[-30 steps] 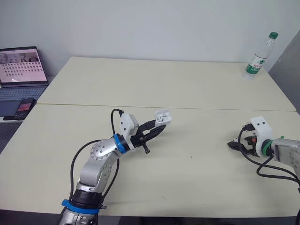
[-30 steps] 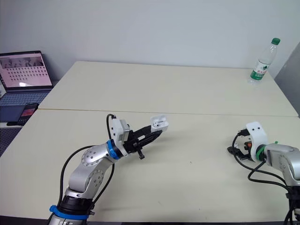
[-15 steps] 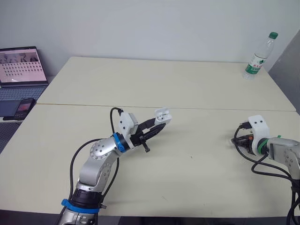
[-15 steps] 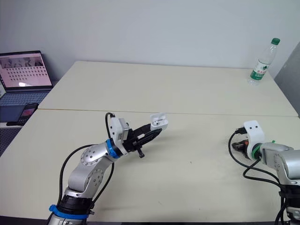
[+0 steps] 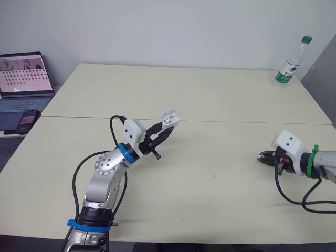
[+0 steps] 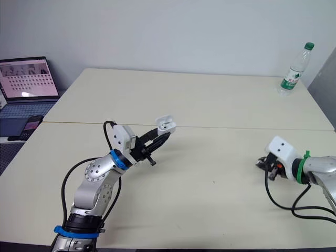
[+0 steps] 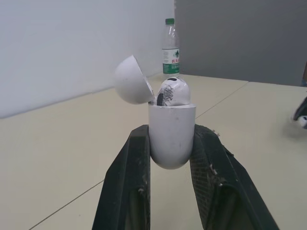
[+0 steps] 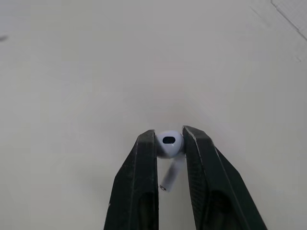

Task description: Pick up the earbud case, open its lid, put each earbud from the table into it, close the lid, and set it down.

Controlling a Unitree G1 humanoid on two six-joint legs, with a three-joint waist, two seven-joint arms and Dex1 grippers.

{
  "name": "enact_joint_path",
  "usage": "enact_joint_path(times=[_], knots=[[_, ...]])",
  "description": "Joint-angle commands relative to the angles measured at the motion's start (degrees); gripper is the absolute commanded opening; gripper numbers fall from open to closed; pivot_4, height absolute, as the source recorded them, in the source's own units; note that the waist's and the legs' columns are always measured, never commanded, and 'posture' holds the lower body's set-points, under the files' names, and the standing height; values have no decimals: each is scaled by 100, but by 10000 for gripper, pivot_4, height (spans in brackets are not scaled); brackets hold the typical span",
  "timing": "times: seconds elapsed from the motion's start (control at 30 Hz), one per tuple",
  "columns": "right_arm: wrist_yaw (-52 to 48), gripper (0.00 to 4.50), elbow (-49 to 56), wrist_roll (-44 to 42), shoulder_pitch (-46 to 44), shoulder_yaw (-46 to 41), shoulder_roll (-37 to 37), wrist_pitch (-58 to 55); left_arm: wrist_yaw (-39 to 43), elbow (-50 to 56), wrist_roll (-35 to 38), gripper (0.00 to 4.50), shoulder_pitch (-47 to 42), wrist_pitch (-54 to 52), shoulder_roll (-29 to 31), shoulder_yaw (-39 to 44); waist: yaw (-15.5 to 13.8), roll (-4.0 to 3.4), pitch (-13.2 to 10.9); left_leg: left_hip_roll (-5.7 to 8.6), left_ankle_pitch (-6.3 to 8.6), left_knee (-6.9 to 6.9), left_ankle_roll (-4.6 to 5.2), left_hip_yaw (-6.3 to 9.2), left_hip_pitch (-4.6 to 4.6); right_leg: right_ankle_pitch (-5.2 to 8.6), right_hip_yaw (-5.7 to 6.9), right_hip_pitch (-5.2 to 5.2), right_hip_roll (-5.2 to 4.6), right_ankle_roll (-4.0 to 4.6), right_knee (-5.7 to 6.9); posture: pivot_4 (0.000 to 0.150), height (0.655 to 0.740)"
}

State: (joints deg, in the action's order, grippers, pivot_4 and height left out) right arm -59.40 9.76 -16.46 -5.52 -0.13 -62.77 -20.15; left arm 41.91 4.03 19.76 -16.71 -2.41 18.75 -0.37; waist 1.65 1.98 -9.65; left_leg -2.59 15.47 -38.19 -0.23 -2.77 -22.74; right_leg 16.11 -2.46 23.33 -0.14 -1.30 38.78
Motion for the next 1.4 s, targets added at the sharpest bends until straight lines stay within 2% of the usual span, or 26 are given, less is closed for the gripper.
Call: enact_joint_path(times=[0.03,0.17,0.37,0.57,0.73,0.8,1.0,1.17,1.27,1.4], knots=[[-910,4122,-390,389,-71,234,-244,1358,-26,88,0,7651,-213,134,90,158,1,1,-1,1,0,-1,0,-1,1,-1,-1,0,0,1,0,1500,7362],[-1619,4122,-856,597,-484,655,-121,2121,190,57,203,7651,-356,-188,370,280,13,2,-5,-1,0,-10,0,-5,9,-1,-2,-3,0,1,10,1500,7362],[-2335,4122,-1437,794,-879,1030,30,2927,804,738,695,7651,73,-846,815,136,14,1,-5,-6,0,-8,-1,-14,20,-1,-4,-7,-1,3,15,1500,7362],[-2636,4122,-2152,1224,-1289,1339,204,3802,847,1039,688,7651,293,-1123,844,-49,-1,-2,-8,-2,0,-15,-1,-10,18,-1,-3,-9,-13,4,16,1500,7362],[-2811,4122,-2466,1448,-1481,1503,195,4044,819,1111,680,7651,271,-1181,792,-104,-1,-2,-7,-4,0,-27,-1,-11,20,-1,-5,-14,-12,4,19,1500,7362],[-2824,11365,-2477,1490,-1512,1533,178,3975,813,1127,673,7651,275,-1187,793,-111,-3,-3,-7,-4,0,-32,-1,-10,19,-2,-5,-16,-13,4,19,1500,7362],[-2471,31069,-1869,1569,-1400,1365,97,3059,815,1161,673,7651,295,-1197,804,-136,-14,-3,-7,-5,0,-45,-1,-6,14,-2,-2,-17,-33,4,22,1500,7362],[-2137,31069,-933,1609,-1144,1172,-36,1636,825,1120,634,7651,300,-1164,801,-150,-19,-3,-7,-5,0,-48,-1,0,10,-2,2,-17,-34,4,23,1500,7362],[-2005,31069,-198,1704,-963,1132,-213,327,836,1090,605,7651,291,-1147,785,-184,-20,-7,-6,-5,0,-50,-1,1,9,-2,2,-16,-34,4,26,1500,7362],[-1455,31069,636,1589,-958,1037,19,-1591,852,1027,580,7651,258,-1119,737,-225,-15,-7,-6,-6,0,-54,-1,2,8,-2,2,-16,-34,4,27,1500,7362]])
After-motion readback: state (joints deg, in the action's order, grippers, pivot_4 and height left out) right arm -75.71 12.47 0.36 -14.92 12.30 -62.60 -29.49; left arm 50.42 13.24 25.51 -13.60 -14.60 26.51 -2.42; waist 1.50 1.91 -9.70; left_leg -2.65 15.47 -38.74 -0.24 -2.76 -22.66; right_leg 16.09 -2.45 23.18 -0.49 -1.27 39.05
